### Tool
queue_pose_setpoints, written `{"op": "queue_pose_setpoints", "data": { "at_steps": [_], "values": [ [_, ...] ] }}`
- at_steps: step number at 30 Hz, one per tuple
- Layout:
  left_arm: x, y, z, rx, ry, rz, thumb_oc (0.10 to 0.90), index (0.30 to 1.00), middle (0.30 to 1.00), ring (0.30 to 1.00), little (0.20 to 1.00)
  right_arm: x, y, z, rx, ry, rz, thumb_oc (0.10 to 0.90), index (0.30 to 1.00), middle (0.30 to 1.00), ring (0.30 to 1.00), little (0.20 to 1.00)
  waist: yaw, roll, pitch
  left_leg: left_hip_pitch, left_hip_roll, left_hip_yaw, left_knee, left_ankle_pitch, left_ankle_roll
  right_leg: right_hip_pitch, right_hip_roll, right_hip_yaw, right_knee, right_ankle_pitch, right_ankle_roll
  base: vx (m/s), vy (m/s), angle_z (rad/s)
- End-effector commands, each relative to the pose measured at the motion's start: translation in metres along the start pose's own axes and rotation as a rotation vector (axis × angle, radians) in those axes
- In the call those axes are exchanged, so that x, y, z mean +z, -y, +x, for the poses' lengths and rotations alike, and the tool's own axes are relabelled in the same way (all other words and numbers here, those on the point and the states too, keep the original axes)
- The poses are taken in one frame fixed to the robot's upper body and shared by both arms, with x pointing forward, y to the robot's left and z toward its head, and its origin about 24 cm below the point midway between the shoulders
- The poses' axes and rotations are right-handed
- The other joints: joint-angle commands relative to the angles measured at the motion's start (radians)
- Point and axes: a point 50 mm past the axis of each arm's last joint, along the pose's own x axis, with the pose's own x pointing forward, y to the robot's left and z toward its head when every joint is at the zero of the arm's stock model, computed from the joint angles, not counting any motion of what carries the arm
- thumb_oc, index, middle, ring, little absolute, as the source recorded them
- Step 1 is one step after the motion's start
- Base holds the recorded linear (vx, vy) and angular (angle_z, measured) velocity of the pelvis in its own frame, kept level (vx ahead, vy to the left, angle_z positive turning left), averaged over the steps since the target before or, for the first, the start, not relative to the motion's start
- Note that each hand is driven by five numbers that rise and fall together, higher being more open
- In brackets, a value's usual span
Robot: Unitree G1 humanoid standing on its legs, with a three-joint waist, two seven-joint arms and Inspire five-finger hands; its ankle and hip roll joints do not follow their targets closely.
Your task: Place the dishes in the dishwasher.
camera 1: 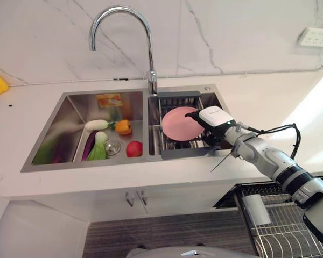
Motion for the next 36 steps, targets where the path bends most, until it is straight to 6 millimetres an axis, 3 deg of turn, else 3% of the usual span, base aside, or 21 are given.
{"op": "queue_pose_setpoints", "data": {
  "at_steps": [1,6,8,9,10,19,36],
  "values": [
    [0.015,-0.013,0.003,0.042,0.028,0.104,0.800,0.900,0.900,0.900,0.900,0.006,0.026,0.020,-0.115,0.017,-0.077,0.800,0.900,0.900,0.900,0.900,0.016,-0.031,-0.015,-0.021,0.001,0.028,0.007,-0.009,0.007,0.055,-0.094,0.049,0.016,-0.118,0.083,0.00,0.002,0.06],
    [0.017,-0.013,0.003,0.047,0.037,0.115,0.800,0.900,0.900,0.900,0.900,0.003,0.018,0.018,-0.111,-0.006,-0.093,0.800,0.900,0.900,0.900,0.900,0.016,-0.029,-0.015,-0.021,0.000,0.024,0.007,-0.010,0.007,0.056,-0.093,0.050,0.016,-0.120,0.083,0.00,0.003,0.03],
    [0.017,-0.012,0.003,0.048,0.036,0.118,0.800,0.900,0.900,0.900,0.900,0.001,0.016,0.016,-0.121,-0.012,-0.096,0.540,0.509,0.509,0.509,0.509,0.015,-0.029,-0.016,-0.021,-0.001,0.022,0.007,-0.011,0.007,0.057,-0.093,0.049,0.016,-0.121,0.082,0.00,0.000,0.00],
    [0.017,-0.012,0.003,0.048,0.036,0.119,0.800,0.900,0.900,0.900,0.900,0.001,0.016,0.015,-0.127,-0.014,-0.097,0.496,0.444,0.444,0.444,0.444,0.015,-0.028,-0.016,-0.020,-0.001,0.022,0.007,-0.011,0.007,0.057,-0.093,0.049,0.016,-0.121,0.082,0.00,0.000,0.00],
    [0.017,-0.012,0.003,0.050,0.036,0.121,0.800,0.900,0.900,0.900,0.900,0.001,0.015,0.013,-0.134,-0.013,-0.102,0.400,0.300,0.300,0.300,0.300,0.014,-0.027,-0.015,-0.019,0.000,0.022,0.007,-0.011,0.007,0.057,-0.094,0.049,0.016,-0.120,0.082,0.00,0.000,0.00],
    [0.019,-0.012,0.003,0.063,0.039,0.146,0.800,0.900,0.900,0.900,0.900,0.005,0.019,0.003,-0.258,0.005,-0.094,0.400,0.300,0.300,0.300,0.300,0.007,-0.023,-0.017,-0.012,0.003,0.028,0.005,-0.015,0.009,0.057,-0.094,0.055,0.016,-0.121,0.083,0.00,0.000,0.00],
    [0.017,-0.007,0.002,0.086,0.041,0.182,0.800,0.900,0.900,0.900,0.900,0.015,0.038,-0.024,-0.564,-0.015,0.121,0.400,0.300,0.300,0.300,0.300,-0.015,-0.014,-0.019,0.004,0.001,0.047,0.002,-0.024,0.014,0.053,-0.093,0.072,0.016,-0.121,0.084,0.00,0.000,0.00]
  ]
}}
